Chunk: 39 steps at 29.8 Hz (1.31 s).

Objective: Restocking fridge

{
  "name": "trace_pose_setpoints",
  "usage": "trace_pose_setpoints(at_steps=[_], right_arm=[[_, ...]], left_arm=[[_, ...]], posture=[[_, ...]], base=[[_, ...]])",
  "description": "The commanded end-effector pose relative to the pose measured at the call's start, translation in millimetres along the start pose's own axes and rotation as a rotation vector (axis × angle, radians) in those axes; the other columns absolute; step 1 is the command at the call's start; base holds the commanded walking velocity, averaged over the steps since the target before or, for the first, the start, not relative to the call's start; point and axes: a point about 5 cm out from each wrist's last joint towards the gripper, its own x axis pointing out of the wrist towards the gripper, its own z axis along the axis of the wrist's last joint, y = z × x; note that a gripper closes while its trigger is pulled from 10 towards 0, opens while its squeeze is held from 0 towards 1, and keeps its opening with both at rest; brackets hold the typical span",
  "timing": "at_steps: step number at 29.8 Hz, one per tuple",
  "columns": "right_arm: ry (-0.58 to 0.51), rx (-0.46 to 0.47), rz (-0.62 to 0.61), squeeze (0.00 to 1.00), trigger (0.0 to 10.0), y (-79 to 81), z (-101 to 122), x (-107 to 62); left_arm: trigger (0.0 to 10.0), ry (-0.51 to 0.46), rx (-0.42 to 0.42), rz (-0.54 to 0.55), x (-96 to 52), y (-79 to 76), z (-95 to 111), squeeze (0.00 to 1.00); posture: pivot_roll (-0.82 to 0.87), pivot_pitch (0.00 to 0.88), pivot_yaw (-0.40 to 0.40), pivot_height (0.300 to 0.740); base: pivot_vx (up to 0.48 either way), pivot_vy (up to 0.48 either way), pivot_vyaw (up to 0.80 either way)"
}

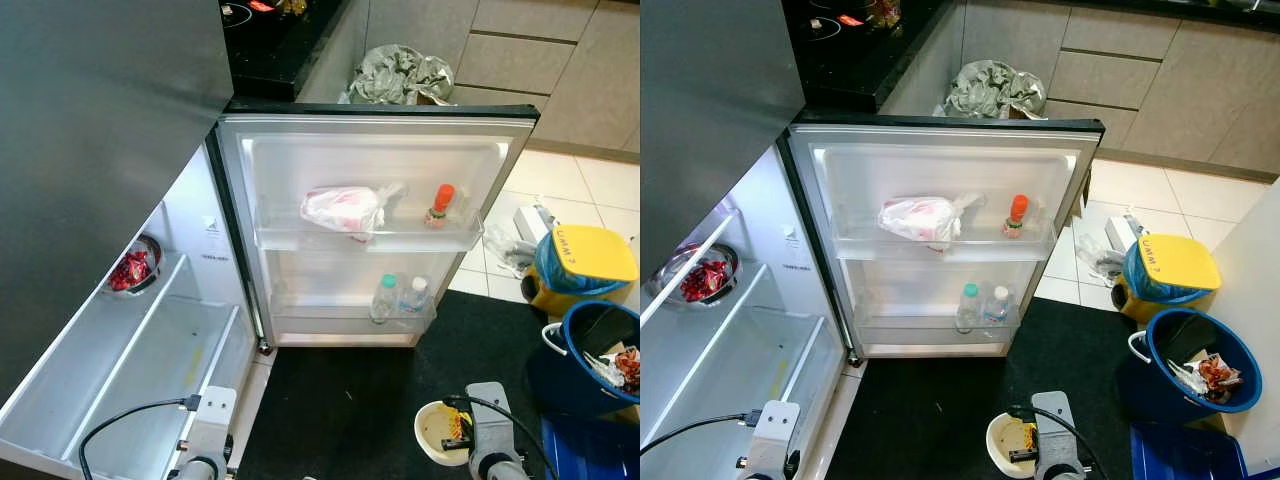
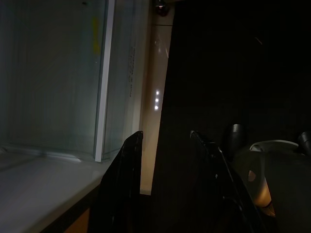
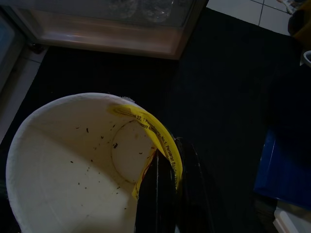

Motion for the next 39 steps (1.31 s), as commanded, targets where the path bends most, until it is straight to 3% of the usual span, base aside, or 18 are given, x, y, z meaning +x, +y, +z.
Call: trace_pose_setpoints(at_steps=[1, 10, 29, 39], right_arm=[[0.005, -0.005, -0.01, 0.0, 10.0, -2.4, -1.8, -0.7], [0.009, -0.011, -0.008, 0.0, 10.0, -2.9, -2.4, -0.9], [0.015, -0.017, -0.015, 0.0, 10.0, -4.4, -3.2, -1.1], [0.021, -0.015, -0.027, 0.0, 10.0, -5.7, -3.7, -1.1]], left_arm=[[10.0, 0.018, 0.024, 0.0, -1.2, 1.0, -4.3, 0.0], [10.0, 0.022, 0.027, 0.0, -1.5, 0.3, -5.3, 0.0], [10.0, 0.034, 0.03, 0.001, -2.1, 0.4, -8.2, 0.0], [10.0, 0.046, 0.035, 0.0, -2.3, 1.7, -10.0, 0.0]], posture=[[-0.05, 0.074, -0.054, 0.74], [-0.06, 0.075, -0.055, 0.74], [-0.06, 0.076, -0.056, 0.74], [-0.06, 0.071, -0.052, 0.74]], base=[[0.0, 0.0, 0.0], [0.0, 0.0, 0.0], [0.0, 0.0, 0.78], [0.0, 0.0, 0.14]])
